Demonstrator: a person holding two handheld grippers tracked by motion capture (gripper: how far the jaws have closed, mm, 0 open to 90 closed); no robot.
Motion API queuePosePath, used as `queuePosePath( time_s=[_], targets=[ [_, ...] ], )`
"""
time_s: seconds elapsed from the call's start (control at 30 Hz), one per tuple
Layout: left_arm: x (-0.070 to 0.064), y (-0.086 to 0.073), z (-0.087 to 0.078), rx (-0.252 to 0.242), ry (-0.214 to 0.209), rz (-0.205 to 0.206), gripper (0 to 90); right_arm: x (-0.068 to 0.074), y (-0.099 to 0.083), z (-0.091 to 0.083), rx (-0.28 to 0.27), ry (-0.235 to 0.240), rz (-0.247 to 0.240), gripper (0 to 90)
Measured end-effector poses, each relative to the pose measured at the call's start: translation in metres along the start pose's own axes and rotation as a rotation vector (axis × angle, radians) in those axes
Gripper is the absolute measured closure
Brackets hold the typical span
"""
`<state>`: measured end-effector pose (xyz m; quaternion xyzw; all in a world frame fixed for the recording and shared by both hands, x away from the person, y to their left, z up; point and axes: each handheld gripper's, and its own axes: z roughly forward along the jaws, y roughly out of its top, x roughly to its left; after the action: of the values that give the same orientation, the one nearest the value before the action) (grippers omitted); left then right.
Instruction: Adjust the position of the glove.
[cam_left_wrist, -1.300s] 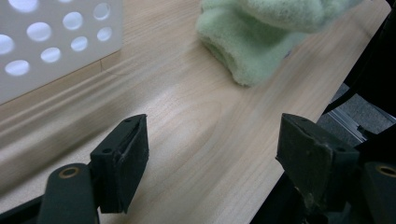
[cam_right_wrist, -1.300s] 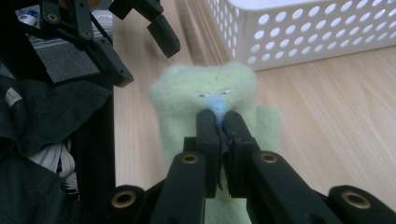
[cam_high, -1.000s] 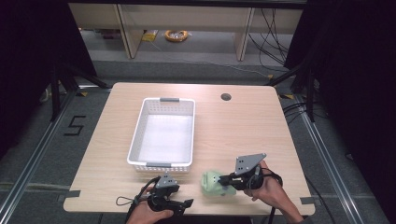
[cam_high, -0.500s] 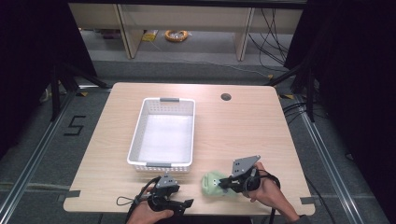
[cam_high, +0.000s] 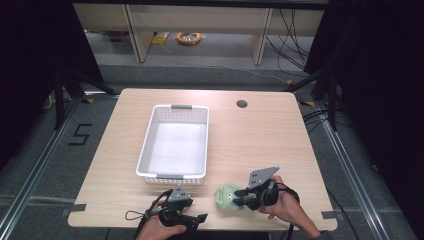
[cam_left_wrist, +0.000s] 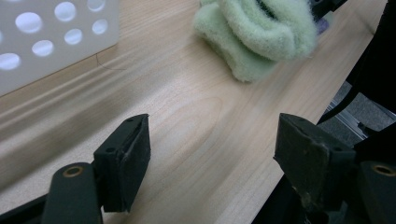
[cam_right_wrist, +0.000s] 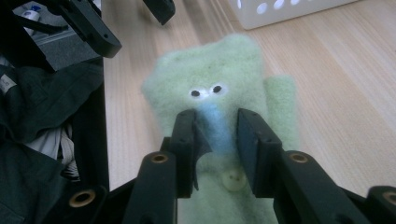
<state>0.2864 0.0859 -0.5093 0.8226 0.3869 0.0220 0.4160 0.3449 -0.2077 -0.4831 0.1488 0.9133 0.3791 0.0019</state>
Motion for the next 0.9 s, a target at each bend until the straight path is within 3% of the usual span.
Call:
queuePosePath(
  time_s=[0.07,0.23,0.33,0.37,0.57,0.6,0.63,0.67,0.73,0.8,0.83,0.9],
  targets=[
    [0.001,0.000,-0.001,0.019,-0.003,0.019,26.1,0.001,-0.001,0.000,0.001,-0.005,0.009,68.1],
    [-0.001,0.000,0.000,-0.008,-0.003,-0.008,26.3,0.005,-0.001,-0.004,-0.025,-0.046,0.055,58.1],
    [0.000,0.001,0.000,-0.003,-0.008,0.001,26.7,0.008,-0.002,-0.010,-0.048,-0.092,0.108,53.7],
    [-0.001,0.001,0.001,-0.018,-0.011,-0.012,26.8,0.009,-0.002,-0.012,-0.062,-0.112,0.121,52.1],
    [-0.001,0.003,-0.001,-0.017,-0.017,-0.021,27.0,0.009,-0.013,-0.028,-0.121,-0.207,0.316,46.9],
    [-0.001,0.003,-0.001,-0.017,-0.017,-0.021,27.0,0.009,-0.013,-0.028,-0.121,-0.207,0.316,46.9],
    [-0.002,0.006,-0.002,-0.032,-0.023,-0.029,27.0,0.009,-0.017,-0.031,-0.129,-0.234,0.372,45.0],
    [-0.002,0.006,-0.002,-0.032,-0.023,-0.029,27.1,0.009,-0.017,-0.031,-0.129,-0.234,0.372,45.0],
    [-0.003,0.010,-0.002,-0.039,-0.028,-0.036,27.2,0.011,-0.023,-0.036,-0.137,-0.244,0.424,44.7],
    [-0.004,0.012,-0.001,-0.045,-0.041,-0.050,27.4,0.012,-0.024,-0.037,-0.140,-0.246,0.433,44.5],
    [-0.004,0.014,-0.001,-0.038,-0.048,-0.061,27.7,0.014,-0.027,-0.038,-0.135,-0.235,0.466,44.4],
    [-0.004,0.021,0.002,-0.054,-0.065,-0.078,28.2,0.014,-0.030,-0.039,-0.141,-0.240,0.463,44.7]
  ],
)
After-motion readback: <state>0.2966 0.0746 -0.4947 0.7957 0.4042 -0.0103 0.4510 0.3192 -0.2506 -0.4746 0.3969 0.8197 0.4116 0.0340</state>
